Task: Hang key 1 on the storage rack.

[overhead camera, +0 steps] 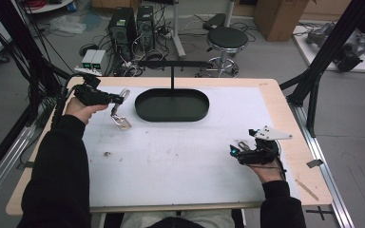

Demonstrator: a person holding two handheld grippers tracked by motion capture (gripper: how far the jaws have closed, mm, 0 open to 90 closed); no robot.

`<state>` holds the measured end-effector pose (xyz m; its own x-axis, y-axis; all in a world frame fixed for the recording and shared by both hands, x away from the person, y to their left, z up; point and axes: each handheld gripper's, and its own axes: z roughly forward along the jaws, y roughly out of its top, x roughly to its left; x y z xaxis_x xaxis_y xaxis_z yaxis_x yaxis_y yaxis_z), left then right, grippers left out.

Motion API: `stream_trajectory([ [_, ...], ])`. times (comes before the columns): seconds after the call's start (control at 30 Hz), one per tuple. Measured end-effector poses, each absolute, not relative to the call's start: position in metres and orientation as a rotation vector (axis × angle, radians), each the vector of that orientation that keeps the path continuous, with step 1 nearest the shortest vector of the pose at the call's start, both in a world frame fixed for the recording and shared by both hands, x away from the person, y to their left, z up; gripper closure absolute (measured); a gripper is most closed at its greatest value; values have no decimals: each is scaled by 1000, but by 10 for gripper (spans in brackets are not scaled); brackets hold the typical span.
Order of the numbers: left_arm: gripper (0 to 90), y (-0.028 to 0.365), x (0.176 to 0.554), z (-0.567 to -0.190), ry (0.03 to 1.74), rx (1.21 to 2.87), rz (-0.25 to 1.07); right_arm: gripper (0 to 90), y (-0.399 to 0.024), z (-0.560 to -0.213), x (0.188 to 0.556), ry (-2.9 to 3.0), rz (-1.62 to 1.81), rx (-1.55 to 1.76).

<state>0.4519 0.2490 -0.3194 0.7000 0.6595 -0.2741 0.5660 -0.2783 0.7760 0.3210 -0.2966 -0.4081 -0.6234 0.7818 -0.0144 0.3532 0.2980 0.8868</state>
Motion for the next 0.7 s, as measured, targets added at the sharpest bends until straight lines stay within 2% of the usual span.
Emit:
stream_trajectory([
  [0.2, 746, 243, 449, -303, 918, 1926, 168, 8, -296, -408, 322, 2125, 1279, 1004],
  [0.7, 745, 224, 455, -280, 859, 1884, 171, 8, -297, -408, 322, 2119, 1289, 1008],
])
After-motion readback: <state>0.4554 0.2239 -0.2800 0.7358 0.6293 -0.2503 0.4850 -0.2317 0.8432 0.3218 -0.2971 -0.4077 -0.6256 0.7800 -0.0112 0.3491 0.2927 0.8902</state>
